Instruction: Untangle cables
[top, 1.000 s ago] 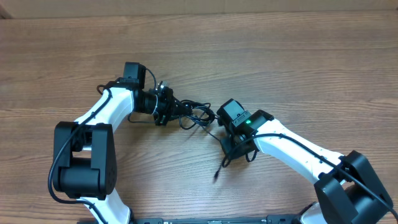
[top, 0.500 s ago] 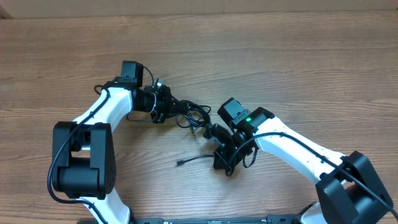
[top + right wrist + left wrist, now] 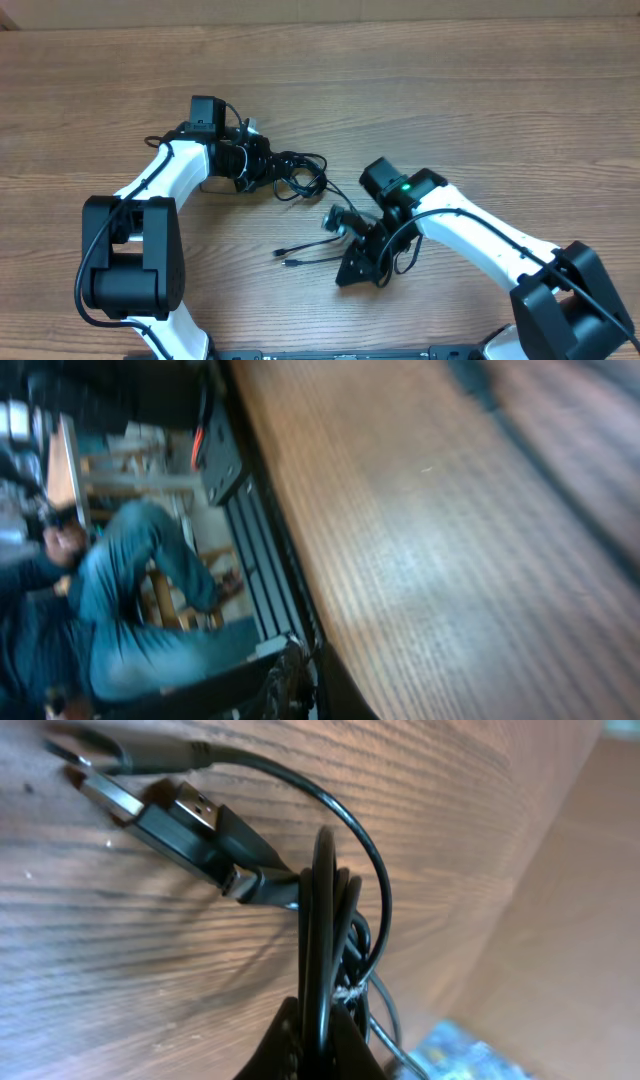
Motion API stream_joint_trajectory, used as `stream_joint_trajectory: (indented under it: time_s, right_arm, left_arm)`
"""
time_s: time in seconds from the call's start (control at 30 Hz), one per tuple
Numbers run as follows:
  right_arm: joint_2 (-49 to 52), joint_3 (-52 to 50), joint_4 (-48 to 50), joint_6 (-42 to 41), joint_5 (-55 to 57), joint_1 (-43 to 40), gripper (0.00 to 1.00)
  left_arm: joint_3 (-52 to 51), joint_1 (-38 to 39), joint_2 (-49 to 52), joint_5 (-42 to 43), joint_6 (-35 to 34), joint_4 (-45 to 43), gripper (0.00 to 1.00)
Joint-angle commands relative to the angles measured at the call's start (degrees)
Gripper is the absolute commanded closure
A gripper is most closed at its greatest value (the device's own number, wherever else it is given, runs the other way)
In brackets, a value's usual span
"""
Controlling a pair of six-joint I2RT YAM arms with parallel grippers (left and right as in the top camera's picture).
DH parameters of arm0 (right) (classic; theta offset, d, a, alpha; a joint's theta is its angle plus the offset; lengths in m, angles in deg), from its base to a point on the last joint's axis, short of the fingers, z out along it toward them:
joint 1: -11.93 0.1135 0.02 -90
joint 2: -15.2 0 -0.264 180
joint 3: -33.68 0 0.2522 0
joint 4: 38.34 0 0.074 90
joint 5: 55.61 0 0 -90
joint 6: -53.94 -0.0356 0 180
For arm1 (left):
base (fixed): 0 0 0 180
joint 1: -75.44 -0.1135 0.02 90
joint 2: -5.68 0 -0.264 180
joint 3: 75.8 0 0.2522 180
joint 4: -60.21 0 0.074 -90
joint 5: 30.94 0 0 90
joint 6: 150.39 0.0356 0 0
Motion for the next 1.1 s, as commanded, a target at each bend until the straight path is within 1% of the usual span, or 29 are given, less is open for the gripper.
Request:
stream_joint_trajectory:
  time_s: [0.0,0.07,0.13,0.23,0.3,0.37,0.43,0.5,0.53,0.57,0.7,0.87,0.9,1.0,1.07]
  right_arm:
    - [-1.1,1.0,2.2,-7.7,-0.7,-3.9,0.96]
    - [-1.1,1.0,3.3,-10.1,-0.7,-6.3,0.96]
    - [-1.1,1.0,4.1,-11.7,-0.7,-8.6,0.96]
    - [-1.1,1.0,5.9,-15.0,-0.7,-11.9,0.96]
    - [-1.1,1.0,7.8,-18.1,-0.7,-13.7,0.96]
    - [-1.1,1.0,9.2,-20.4,-0.7,-14.4,0.96]
    - [-1.1,1.0,11.1,-23.0,-0.7,-14.8,0.96]
    - [-1.1,1.0,12.6,-24.5,-0.7,-14.8,0.96]
    - [-1.1,1.0,13.4,-25.4,-0.7,-14.8,0.96]
    - [-1.1,1.0,14.0,-26.1,-0.6,-14.8,0.96]
    - [-1.1,1.0,16.5,-31.1,2.7,-14.8,0.96]
    - [-1.1,1.0,18.2,-36.6,7.5,-14.8,0.96]
    - [-1.1,1.0,18.4,-37.0,8.2,-14.8,0.96]
    - [-1.1,1.0,19.3,-38.8,10.4,-14.8,0.96]
    - [-1.1,1.0,19.9,-40.4,12.3,-14.8,0.96]
  left_arm:
    - [1.1,-0.2,0.3,-1.2,16.1,0.9,0.96]
    - [1.1,-0.2,0.3,-1.2,20.5,2.0,0.96]
    - [1.1,-0.2,0.3,-1.5,23.3,3.3,0.96]
    - [1.1,-0.2,0.3,-6.3,24.2,5.8,0.96]
    - [1.1,-0.2,0.3,-11.2,24.2,7.9,0.96]
    - [1.1,-0.2,0.3,-13.9,24.2,9.1,0.93]
    - [1.1,-0.2,0.3,-17.0,24.2,10.1,0.85]
    - [1.1,-0.2,0.3,-19.2,24.1,10.8,0.81]
    - [1.1,-0.2,0.3,-19.7,24.1,11.1,0.76]
    - [1.1,-0.2,0.3,-20.1,23.9,11.4,0.69]
    - [3.0,-0.4,0.3,-20.7,20.9,14.0,0.60]
    - [12.8,0.0,0.3,-20.5,21.4,22.2,0.57]
    - [14.6,0.3,0.3,-20.9,21.6,23.4,0.55]
    - [18.0,1.9,0.3,-23.8,20.7,25.6,0.46]
    - [18.1,3.5,0.3,-26.9,19.1,25.9,0.43]
